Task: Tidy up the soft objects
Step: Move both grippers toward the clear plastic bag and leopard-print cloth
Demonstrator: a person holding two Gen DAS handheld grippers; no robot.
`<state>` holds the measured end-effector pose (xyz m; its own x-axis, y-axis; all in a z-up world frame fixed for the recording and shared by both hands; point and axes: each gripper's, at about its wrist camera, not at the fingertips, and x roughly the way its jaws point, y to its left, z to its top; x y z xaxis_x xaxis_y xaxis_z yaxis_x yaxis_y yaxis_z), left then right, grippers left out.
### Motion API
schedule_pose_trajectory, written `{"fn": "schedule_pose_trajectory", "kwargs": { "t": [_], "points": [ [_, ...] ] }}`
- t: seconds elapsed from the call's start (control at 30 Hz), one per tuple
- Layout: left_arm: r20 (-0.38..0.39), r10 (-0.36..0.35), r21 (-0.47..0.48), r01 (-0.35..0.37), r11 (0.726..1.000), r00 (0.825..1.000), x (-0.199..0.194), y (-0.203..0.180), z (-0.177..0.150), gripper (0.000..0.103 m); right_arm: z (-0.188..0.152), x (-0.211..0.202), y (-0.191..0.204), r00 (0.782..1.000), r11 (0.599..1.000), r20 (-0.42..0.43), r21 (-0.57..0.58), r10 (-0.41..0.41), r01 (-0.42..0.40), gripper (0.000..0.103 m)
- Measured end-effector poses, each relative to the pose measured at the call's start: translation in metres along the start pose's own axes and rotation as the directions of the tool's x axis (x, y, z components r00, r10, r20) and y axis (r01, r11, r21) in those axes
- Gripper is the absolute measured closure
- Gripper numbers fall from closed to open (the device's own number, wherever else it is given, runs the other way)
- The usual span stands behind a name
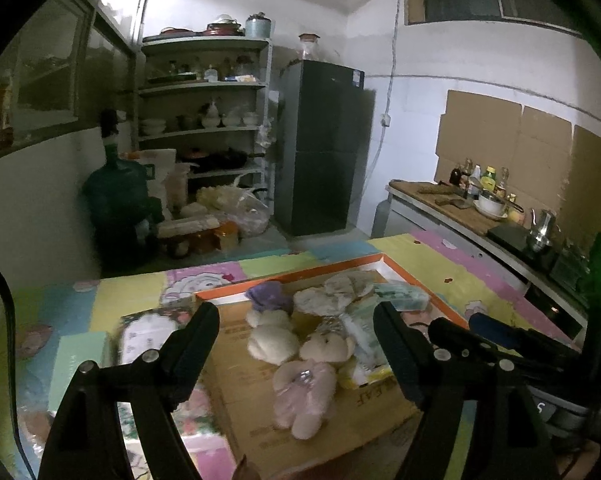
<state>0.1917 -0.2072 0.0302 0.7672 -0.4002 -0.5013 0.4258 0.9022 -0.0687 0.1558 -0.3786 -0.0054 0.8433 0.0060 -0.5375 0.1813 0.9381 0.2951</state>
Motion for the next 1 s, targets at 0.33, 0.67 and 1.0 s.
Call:
{"fn": "schedule_pose_trajectory", "kwargs": {
  "t": [0.33,0.67,1.0],
  "points": [
    [0.015,0.046,-0.037,-0.046,0.998,0.999,-0.033,0.028,-0.013,0.024,-0.01,-0.015,0.045,0.999,0.997,0.002,-0.063,0.04,-0.04,0.03],
    [0.038,0.09,-0.089,-0.087,0.992,0.995,-0.073,0.066,-0.028,0.024,-0.024,-0.026,0.09,0.996,0.988,-0.004,-0.127,0.094,-0.094,0.03],
    [0.043,0.155,-0.146,-0.147,0.978,0.987,-0.102,0.111,-0.046,0.024,-0.046,-0.025,0.142,0.987,0.969,-0.04,-0.187,0.155,-0.159,0.03]
  ]
}}
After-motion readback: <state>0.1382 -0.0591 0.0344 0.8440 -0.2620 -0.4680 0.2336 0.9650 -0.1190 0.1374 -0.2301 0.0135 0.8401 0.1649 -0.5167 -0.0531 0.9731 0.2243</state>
